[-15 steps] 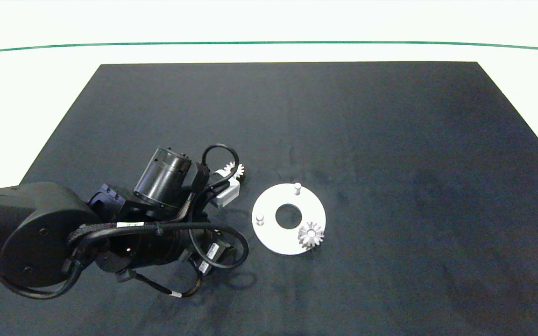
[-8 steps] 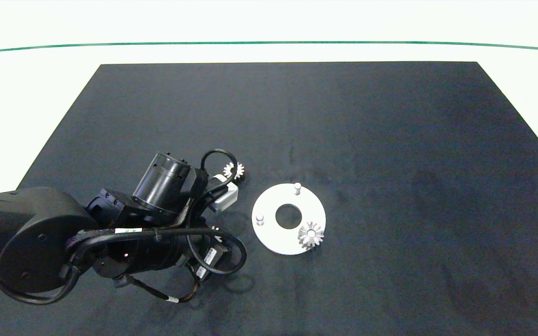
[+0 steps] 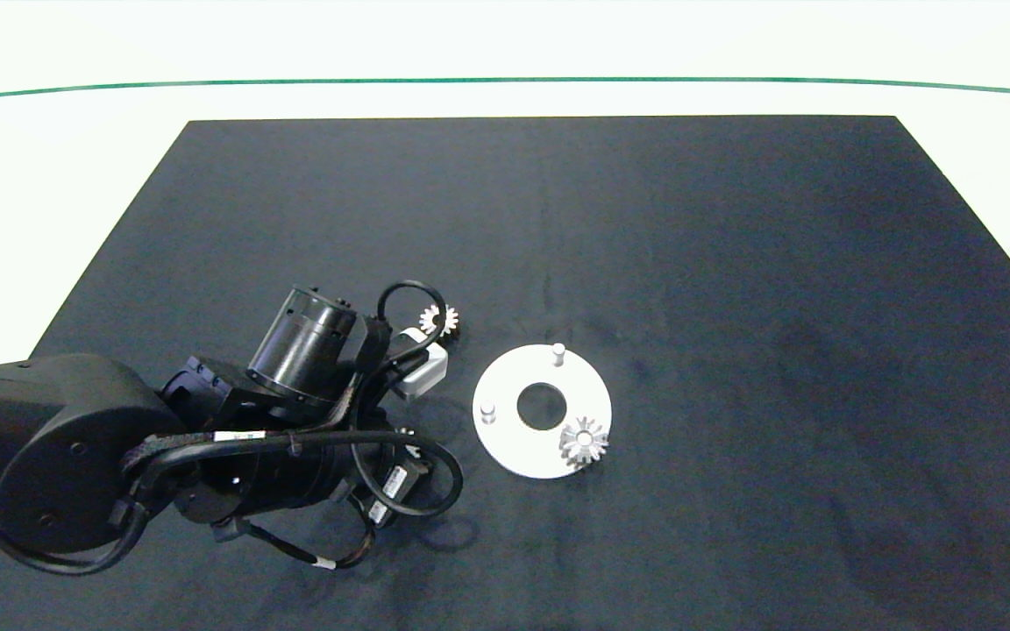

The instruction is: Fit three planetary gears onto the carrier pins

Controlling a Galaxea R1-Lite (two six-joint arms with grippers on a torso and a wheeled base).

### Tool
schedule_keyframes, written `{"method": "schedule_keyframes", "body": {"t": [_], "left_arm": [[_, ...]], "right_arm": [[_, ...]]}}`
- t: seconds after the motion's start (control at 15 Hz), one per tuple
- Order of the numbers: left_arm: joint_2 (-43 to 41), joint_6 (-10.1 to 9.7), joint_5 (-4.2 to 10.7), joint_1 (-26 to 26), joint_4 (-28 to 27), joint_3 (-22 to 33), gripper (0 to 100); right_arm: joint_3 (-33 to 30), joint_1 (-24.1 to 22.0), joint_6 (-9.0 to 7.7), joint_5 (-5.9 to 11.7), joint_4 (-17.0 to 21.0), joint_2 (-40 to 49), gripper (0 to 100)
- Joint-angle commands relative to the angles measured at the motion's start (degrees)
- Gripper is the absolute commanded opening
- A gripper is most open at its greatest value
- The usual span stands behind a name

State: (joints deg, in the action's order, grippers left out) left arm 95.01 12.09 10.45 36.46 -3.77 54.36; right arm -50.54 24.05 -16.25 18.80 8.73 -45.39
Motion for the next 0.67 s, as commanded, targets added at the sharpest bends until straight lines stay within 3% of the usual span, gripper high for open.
{"method": "schedule_keyframes", "body": {"t": [0.07,0.2,0.33,0.47,0.67], "left_arm": [[-0.5,0.12,0.10,0.0,0.0,-0.2,30],[-1.0,0.12,0.01,0.0,0.0,0.0,26],[-2.6,1.79,-0.08,0.9,-0.3,0.7,23],[-2.7,2.23,-0.08,2.2,-0.5,2.4,22],[-2.6,2.15,-0.08,4.5,-6.9,9.0,22]], "right_arm": [[0.0,0.0,-0.10,0.10,0.1,-0.1,100],[0.0,0.0,-0.10,0.10,0.1,-0.1,100],[0.0,0.0,-0.10,0.10,0.1,-0.1,100],[0.1,0.0,-0.10,0.10,0.1,-0.1,100],[0.1,0.0,-0.10,0.10,0.1,-0.1,100]]}}
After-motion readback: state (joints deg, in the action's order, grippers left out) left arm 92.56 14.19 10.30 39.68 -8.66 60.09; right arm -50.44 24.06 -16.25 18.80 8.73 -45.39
